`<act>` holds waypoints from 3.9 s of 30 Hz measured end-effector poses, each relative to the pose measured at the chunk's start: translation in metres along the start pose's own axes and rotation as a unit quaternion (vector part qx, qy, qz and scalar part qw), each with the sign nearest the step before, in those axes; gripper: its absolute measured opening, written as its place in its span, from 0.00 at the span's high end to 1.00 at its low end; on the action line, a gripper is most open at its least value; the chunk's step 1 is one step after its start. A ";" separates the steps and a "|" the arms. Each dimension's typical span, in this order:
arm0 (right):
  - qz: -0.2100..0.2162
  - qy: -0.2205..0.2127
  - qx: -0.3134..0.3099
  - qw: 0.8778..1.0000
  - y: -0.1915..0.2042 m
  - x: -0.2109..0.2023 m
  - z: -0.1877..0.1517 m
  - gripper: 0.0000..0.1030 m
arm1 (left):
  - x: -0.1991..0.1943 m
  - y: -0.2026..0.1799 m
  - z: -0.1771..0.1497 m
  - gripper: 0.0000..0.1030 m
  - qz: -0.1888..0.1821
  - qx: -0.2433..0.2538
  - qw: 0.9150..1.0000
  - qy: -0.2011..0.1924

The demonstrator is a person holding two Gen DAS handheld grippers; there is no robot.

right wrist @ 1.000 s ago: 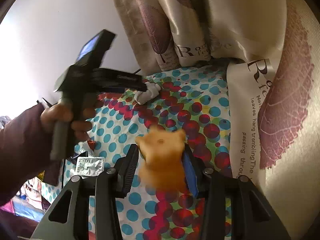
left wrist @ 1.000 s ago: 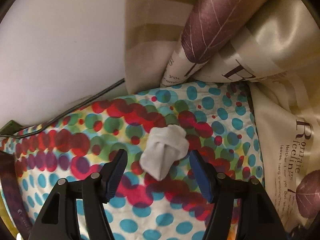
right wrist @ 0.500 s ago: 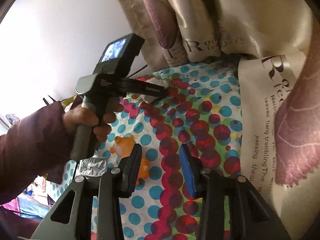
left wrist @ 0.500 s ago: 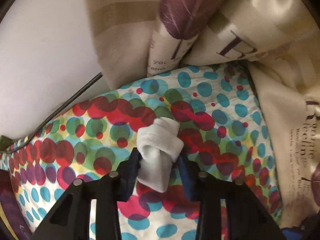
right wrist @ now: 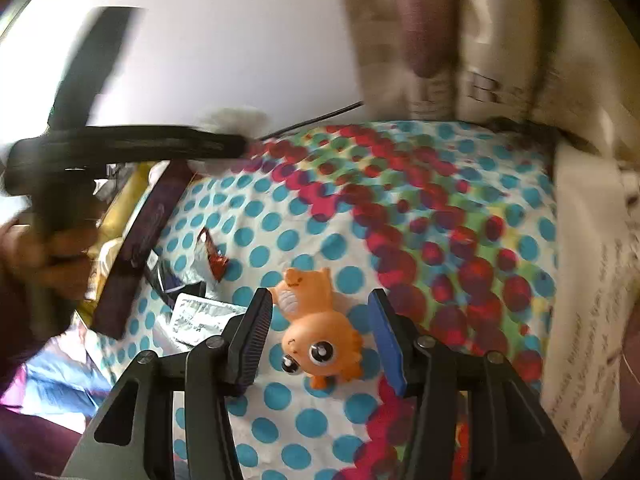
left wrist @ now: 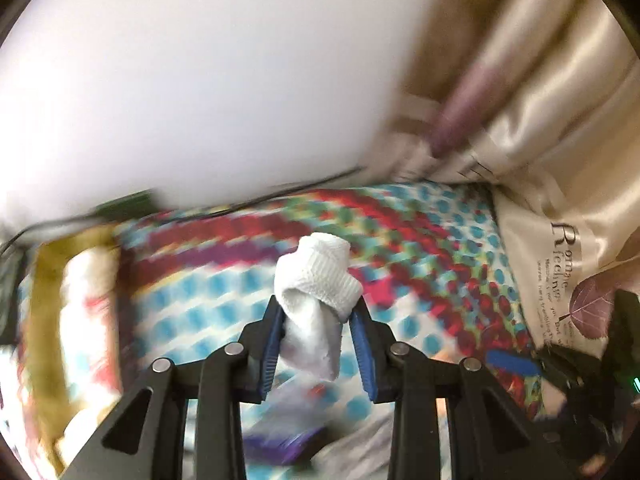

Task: Organize objects
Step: 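Place the sock in the gold tray with left while right places the orange toy, then grasp the grey rolled bag with the right gripper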

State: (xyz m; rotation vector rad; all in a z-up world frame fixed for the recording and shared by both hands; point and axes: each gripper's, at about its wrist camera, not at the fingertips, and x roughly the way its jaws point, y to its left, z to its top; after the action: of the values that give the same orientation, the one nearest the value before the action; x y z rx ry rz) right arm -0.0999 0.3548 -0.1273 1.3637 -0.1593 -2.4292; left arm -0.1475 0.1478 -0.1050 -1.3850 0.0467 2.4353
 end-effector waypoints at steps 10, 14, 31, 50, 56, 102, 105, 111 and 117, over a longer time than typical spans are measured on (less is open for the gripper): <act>-0.048 0.066 -0.095 0.992 0.038 0.046 0.008 0.48 | -0.088 0.156 -0.076 0.68 0.085 -0.159 0.984 0.001; -0.082 0.079 -0.094 0.989 0.034 0.052 0.011 0.48 | -0.090 0.185 -0.092 0.68 0.092 -0.175 0.980 0.010; -0.163 0.117 -0.062 0.978 0.013 0.082 0.017 0.50 | -0.057 0.203 -0.100 0.60 0.115 -0.163 0.979 0.038; -0.037 0.021 -0.071 0.997 0.125 0.055 0.064 0.67 | -0.131 0.190 -0.121 0.57 0.136 -0.133 0.982 -0.011; 0.066 0.010 -0.140 0.988 0.239 0.075 0.089 0.67 | -0.156 0.213 -0.152 0.57 0.152 -0.168 0.974 -0.013; 0.055 0.135 -0.309 0.940 0.140 0.042 -0.046 0.53 | -0.114 0.107 -0.115 0.57 0.093 -0.067 0.993 -0.002; 0.059 0.145 -0.312 0.937 0.138 0.055 -0.049 0.59 | -0.112 0.108 -0.117 0.57 0.097 -0.076 0.992 0.004; 0.065 0.173 -0.347 0.919 0.147 0.079 -0.046 0.59 | -0.110 0.108 -0.120 0.57 0.104 -0.094 0.990 0.012; 0.052 0.177 -0.389 0.902 0.160 0.088 -0.050 0.66 | -0.106 0.102 -0.116 0.57 0.106 -0.097 0.990 0.012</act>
State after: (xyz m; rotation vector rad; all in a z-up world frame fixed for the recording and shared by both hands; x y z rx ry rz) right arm -0.0599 0.1777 -0.1821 1.3038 0.7313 -1.7735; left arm -0.0332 0.0003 -0.0910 -1.5650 -0.0409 2.6557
